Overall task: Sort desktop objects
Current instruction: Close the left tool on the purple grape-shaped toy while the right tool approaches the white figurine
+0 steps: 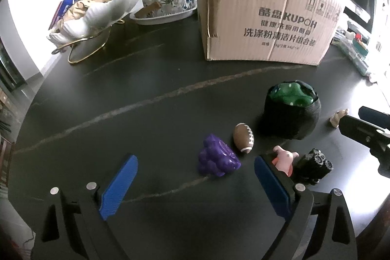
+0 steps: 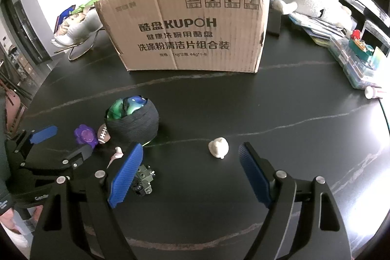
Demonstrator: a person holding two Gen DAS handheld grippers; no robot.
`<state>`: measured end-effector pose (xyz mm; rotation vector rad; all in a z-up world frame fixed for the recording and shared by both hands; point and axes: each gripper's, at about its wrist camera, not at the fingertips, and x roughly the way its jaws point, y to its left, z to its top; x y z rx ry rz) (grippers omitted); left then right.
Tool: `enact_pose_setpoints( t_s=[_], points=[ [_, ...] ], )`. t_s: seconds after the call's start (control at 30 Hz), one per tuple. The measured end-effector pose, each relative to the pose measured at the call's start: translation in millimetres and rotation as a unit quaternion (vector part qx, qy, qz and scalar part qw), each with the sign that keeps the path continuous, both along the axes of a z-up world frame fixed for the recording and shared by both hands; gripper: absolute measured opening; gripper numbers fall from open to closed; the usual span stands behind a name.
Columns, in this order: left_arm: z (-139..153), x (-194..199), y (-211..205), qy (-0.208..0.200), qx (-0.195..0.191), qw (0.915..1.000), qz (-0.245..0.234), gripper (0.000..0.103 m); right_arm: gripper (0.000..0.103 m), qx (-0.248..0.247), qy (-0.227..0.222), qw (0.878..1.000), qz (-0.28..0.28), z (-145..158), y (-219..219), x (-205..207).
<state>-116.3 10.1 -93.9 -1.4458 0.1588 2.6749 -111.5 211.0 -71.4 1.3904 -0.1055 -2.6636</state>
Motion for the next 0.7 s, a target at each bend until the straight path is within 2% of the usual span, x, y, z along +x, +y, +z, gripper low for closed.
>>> enact_pose_setpoints(
  t_s=[0.17, 0.6, 0.67, 0.7],
  points=[
    [-8, -3, 1, -0.012, 0.0, 0.9999, 0.001, 0.086, 0.079, 0.002, -0.006, 1.0, -0.001, -4, 0, -2],
    [-15, -5, 8, -0.016, -0.006, 0.9998, -0.007, 0.083, 0.079, 0.0, -0.011, 1.0, -0.004, -9, 4, -3],
    [-16, -5, 8, -0.018, 0.001, 0.9998, -0.009, 0.069, 0.078, 0.0, -0.012, 1.0, -0.005, -10, 4, -4],
    [-16, -5, 8, -0.019, 0.006, 0.9997, -0.01, 0.067, 0.078, 0.0, -0.012, 1.0, -0.005, -10, 5, -4]
  ],
)
